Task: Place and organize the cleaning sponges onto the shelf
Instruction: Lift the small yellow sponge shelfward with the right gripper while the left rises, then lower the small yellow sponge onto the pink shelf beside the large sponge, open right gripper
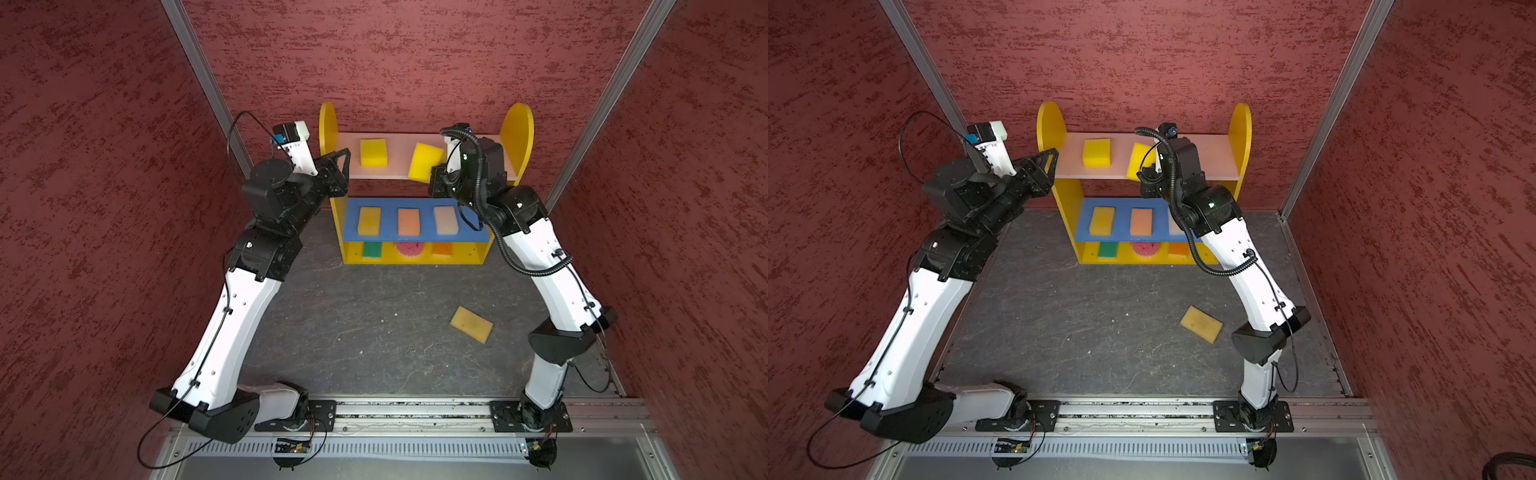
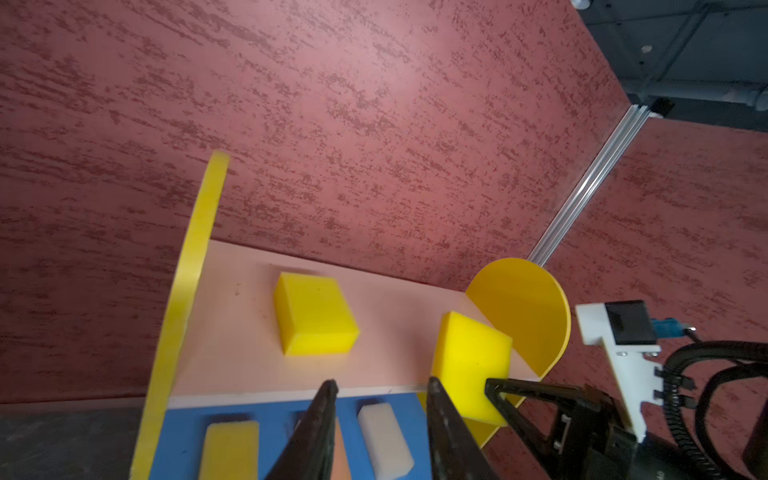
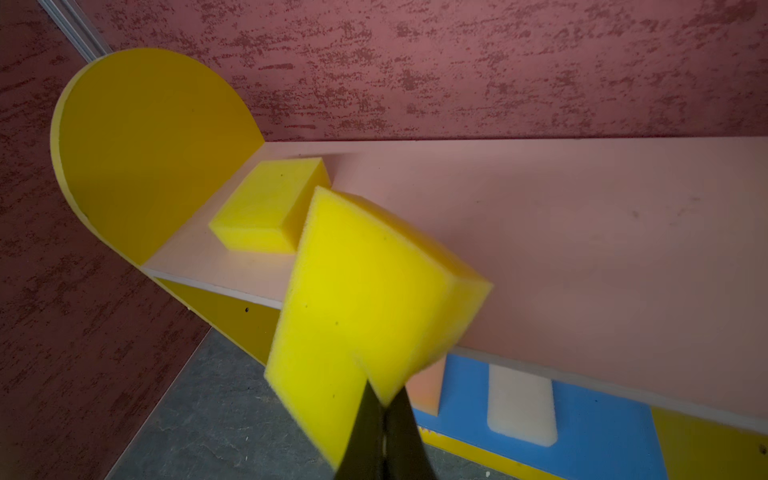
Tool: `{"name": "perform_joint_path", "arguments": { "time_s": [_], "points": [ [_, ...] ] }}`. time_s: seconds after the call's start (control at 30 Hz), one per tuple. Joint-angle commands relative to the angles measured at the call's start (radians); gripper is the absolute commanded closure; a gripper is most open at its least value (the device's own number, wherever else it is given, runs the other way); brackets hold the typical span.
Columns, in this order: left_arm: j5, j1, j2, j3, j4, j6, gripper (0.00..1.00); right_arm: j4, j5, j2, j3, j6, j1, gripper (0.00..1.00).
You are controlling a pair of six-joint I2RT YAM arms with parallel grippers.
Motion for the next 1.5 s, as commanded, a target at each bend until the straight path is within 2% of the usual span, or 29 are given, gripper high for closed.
{"name": "perform_joint_path", "arguments": {
  "time_s": [0.0, 0.07, 0.1, 0.23, 0.33, 0.6, 0.77, 0.87, 1.07, 1.27, 1.4, 1.47],
  "points": [
    [0.047, -0.026, 0.068, 0.103, -0.135, -0.014, 0.81, -0.112, -0.100, 0.061, 0.129, -0.017, -0.055, 1.00],
    [0.042, -0.030, 0.090, 0.136, -0.189, -0.047, 0.90, -0.098, -0.177, 0.075, 0.142, 0.005, -0.093, 1.00],
    [0.053, -0.033, 0.093, 0.133, -0.196, -0.061, 0.92, -0.081, -0.228, 0.076, 0.133, 0.016, -0.112, 1.00],
    [0.105, -0.061, 0.081, 0.103, -0.180, -0.089, 0.91, -0.014, -0.380, 0.097, 0.117, 0.028, -0.158, 1.00],
    [0.090, -0.098, 0.093, 0.126, -0.202, -0.076, 0.87, 0.019, -0.448, 0.118, 0.117, 0.051, -0.185, 1.00],
    [0.058, -0.200, 0.234, 0.335, -0.277, -0.036, 0.84, 0.054, -0.583, 0.174, 0.116, 0.091, -0.228, 1.00],
    [0.063, -0.271, 0.382, 0.523, -0.336, 0.012, 0.81, 0.079, -0.603, 0.190, 0.117, 0.091, -0.240, 1.00],
    [0.088, -0.287, 0.463, 0.614, -0.360, -0.002, 0.81, 0.093, -0.613, 0.194, 0.116, 0.094, -0.248, 1.00],
    [0.114, -0.287, 0.541, 0.618, -0.302, -0.035, 0.80, 0.081, -0.615, 0.199, 0.086, 0.070, -0.251, 1.00],
    [0.082, -0.283, 0.579, 0.617, -0.298, -0.030, 0.78, 0.089, -0.601, 0.195, 0.034, 0.052, -0.253, 1.00],
    [0.074, -0.269, 0.593, 0.616, -0.295, -0.037, 0.77, 0.122, -0.595, 0.182, 0.001, 0.042, -0.253, 0.80],
    [0.069, -0.260, 0.594, 0.614, -0.295, -0.046, 0.77, 0.136, -0.574, 0.174, -0.014, 0.039, -0.253, 0.75]
  ]
}}
